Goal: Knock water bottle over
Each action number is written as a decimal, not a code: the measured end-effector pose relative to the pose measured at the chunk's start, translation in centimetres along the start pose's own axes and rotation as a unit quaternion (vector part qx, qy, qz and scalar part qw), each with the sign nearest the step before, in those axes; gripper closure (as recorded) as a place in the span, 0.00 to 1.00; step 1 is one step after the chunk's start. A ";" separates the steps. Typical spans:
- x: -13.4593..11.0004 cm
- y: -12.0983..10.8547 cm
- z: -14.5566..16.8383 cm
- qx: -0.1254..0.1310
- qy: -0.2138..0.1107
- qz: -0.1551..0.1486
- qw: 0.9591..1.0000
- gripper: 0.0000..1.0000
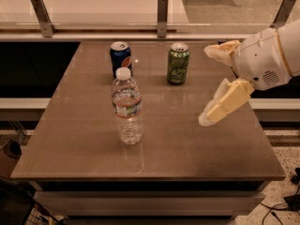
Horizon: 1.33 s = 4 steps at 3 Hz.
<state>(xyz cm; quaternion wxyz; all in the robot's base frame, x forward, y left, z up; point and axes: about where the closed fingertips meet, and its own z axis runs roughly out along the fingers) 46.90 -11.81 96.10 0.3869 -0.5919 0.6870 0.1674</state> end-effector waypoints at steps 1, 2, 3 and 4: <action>-1.5 0.2 2.3 -0.020 -0.062 0.005 0.998 0.00; -3.4 1.0 3.8 -0.034 -0.122 0.005 0.992 0.00; -5.5 2.0 4.6 -0.045 -0.169 0.001 0.985 0.00; -8.1 3.3 5.4 -0.057 -0.217 0.002 0.974 0.00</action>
Offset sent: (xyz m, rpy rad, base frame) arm -0.0003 0.0765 0.0027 0.3942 -0.0186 0.1558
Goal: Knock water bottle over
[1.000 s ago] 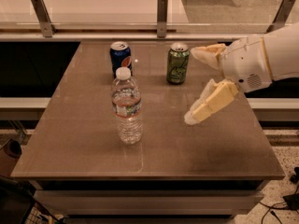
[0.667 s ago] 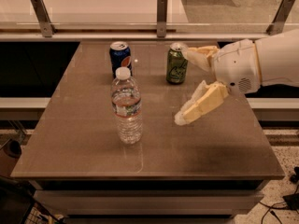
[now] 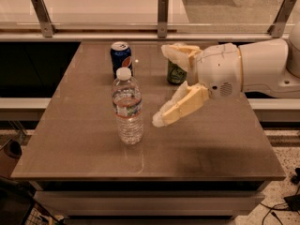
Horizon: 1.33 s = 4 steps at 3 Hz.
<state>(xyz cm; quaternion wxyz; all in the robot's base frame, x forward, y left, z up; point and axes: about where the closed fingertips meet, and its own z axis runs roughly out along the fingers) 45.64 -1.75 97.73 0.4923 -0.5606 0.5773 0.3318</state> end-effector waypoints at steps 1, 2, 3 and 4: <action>0.0 0.0 0.0 0.000 0.000 0.000 1.000 0.00; 0.3 -0.8 0.2 0.001 -0.006 0.007 1.000 0.00; 1.3 -1.8 0.4 0.006 -0.022 0.014 1.000 0.00; 2.3 -2.3 0.7 0.012 -0.034 0.017 0.999 0.00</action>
Offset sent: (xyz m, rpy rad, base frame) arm 0.0240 -0.0068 -0.0094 0.0434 0.0307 -0.0222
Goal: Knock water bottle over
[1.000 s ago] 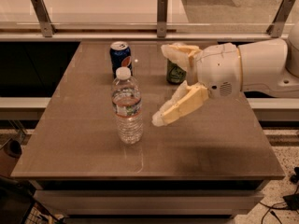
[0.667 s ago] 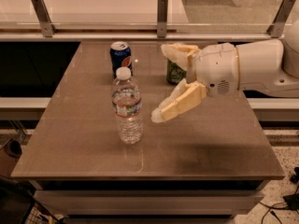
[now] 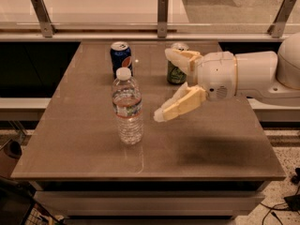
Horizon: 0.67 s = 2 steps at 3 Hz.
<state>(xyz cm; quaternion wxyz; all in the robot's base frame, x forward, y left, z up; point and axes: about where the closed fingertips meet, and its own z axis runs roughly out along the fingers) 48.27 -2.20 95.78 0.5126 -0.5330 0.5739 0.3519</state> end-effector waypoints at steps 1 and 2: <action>1.0 0.2 0.2 0.006 -0.012 0.000 1.000 0.00; 1.9 0.9 0.8 0.007 -0.022 0.007 1.000 0.00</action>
Offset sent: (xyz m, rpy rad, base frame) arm -0.0084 0.0058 -0.0392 0.0786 0.0195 -0.0233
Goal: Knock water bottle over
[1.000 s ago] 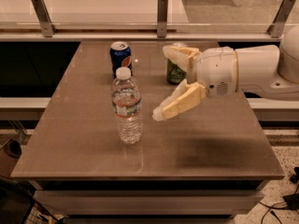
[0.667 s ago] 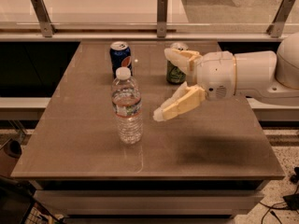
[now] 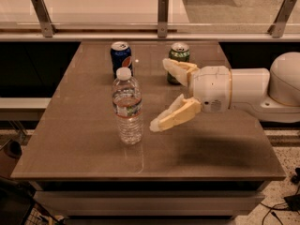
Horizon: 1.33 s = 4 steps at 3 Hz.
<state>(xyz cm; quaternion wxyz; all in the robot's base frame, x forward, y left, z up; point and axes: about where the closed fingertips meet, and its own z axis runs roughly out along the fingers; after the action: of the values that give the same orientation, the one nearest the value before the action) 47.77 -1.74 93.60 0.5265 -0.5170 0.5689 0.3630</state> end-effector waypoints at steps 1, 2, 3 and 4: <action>0.8 0.5 1.1 -0.005 -0.010 0.010 1.000 0.00; 1.2 1.5 3.4 -0.020 -0.021 0.021 0.999 0.00; 1.2 2.2 4.0 -0.021 -0.023 0.021 0.999 0.00; 1.1 2.3 4.2 -0.023 -0.022 0.020 0.999 0.16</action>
Offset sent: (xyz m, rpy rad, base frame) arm -0.0020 0.0334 -0.0278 0.0577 0.0604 0.0352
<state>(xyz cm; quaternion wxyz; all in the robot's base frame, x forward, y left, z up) 46.56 2.49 91.51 0.5197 -0.5095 0.5585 0.3979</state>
